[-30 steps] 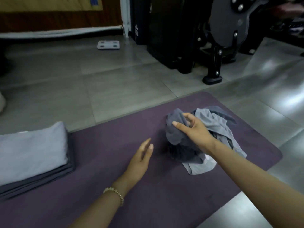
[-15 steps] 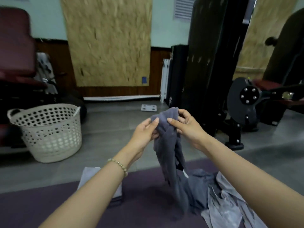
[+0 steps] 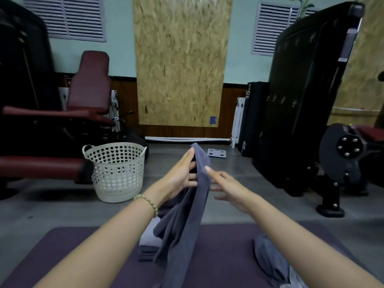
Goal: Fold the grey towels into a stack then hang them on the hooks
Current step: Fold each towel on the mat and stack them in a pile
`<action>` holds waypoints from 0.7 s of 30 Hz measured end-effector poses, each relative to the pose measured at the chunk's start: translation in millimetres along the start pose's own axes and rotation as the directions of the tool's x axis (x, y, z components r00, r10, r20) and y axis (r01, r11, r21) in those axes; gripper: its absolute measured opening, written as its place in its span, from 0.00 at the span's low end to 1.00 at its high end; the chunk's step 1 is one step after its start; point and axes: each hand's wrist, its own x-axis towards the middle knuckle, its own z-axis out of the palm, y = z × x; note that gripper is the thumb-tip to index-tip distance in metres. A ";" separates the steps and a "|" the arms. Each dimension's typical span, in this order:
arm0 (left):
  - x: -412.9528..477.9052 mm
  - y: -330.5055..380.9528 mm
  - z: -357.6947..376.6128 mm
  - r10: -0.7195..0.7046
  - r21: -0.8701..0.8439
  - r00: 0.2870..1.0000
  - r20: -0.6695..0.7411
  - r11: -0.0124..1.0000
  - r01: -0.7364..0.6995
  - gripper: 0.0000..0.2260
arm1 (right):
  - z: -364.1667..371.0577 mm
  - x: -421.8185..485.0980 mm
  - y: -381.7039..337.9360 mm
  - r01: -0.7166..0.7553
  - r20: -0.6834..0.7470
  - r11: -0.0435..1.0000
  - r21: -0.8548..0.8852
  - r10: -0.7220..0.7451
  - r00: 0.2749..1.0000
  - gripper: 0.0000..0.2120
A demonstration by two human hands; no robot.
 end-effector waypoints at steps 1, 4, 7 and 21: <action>-4.9 0.2 -1.6 0.009 -0.028 1.000 -0.011 1.000 -0.010 0.25 | 8.4 -1.2 1.8 -0.046 0.082 0.999 0.028 0.044 0.996 0.42; -21.8 8.1 -6.4 0.010 -0.075 0.999 -0.038 0.997 -0.013 0.26 | 31.5 -6.1 -0.8 -0.019 0.178 0.994 0.106 0.000 0.984 0.43; -35.5 21.9 -20.5 0.047 -0.003 0.994 -0.096 0.999 -0.048 0.25 | 42.5 -6.8 -19.4 0.112 0.062 0.969 0.220 -0.129 0.990 0.29; -58.7 -9.6 -34.1 0.059 0.190 0.996 -0.066 0.981 -0.046 0.20 | 22.3 3.3 -90.9 0.250 -0.044 0.957 0.146 -0.246 0.968 0.21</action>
